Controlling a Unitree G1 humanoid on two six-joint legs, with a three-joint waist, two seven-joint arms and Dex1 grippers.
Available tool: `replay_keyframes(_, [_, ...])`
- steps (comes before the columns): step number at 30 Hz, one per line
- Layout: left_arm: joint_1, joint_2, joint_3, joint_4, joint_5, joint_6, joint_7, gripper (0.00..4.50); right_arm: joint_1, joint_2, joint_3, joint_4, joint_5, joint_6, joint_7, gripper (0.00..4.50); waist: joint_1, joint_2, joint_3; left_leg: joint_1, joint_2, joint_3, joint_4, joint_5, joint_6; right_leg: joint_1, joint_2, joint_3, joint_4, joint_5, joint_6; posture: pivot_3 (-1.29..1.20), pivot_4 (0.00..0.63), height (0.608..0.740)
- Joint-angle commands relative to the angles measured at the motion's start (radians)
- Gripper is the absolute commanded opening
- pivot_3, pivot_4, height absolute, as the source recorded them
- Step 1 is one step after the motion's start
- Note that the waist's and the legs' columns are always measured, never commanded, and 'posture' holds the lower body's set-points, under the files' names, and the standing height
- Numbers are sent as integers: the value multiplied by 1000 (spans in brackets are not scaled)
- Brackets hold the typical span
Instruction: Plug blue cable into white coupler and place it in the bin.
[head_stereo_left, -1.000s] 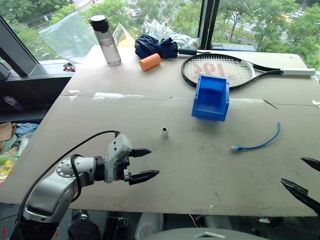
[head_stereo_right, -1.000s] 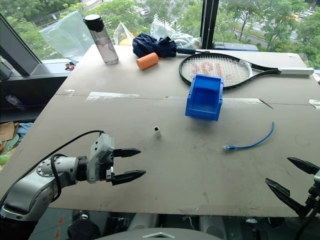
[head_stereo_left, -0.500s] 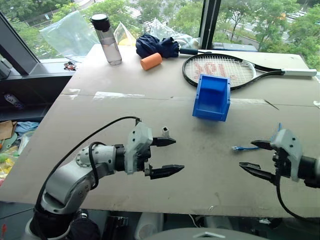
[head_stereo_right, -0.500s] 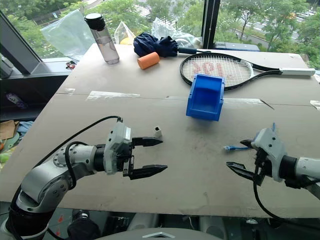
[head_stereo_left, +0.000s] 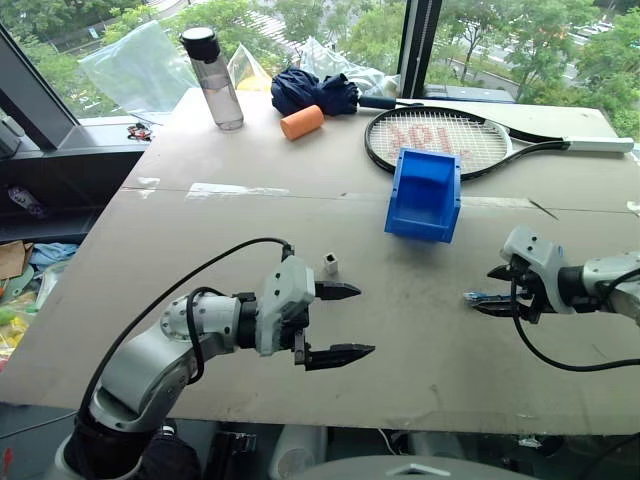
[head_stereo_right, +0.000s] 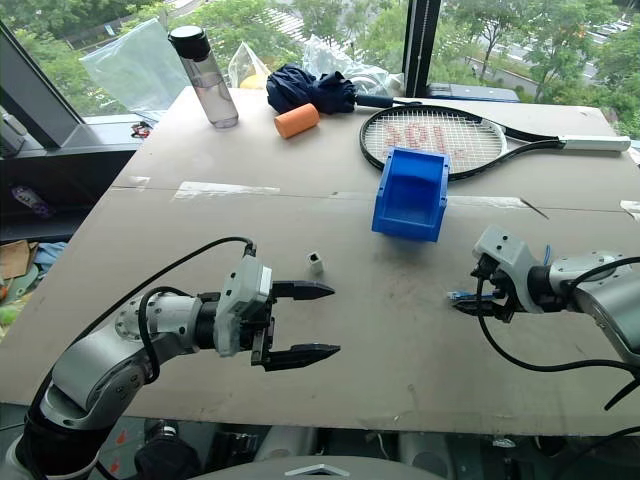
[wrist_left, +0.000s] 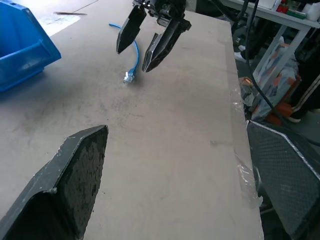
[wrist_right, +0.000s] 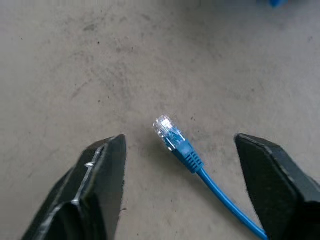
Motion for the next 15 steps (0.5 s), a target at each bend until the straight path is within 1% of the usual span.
replay_keyframes(1, [-20,-12,-6,-22,-8,-1,14,4500,-36,-1,38,18,-34,4,22,2651,-1,0,0,0,0,0,0,0,0,0,0,0,0,0,0,0,150,740])
replay_keyframes(15, [12,-16,-3,-20,9,-28,18,4500,-116,33,134,94,-146,-15,41,2651,-3,0,0,0,0,0,0,0,0,0,0,0,1,0,0,0,150,740])
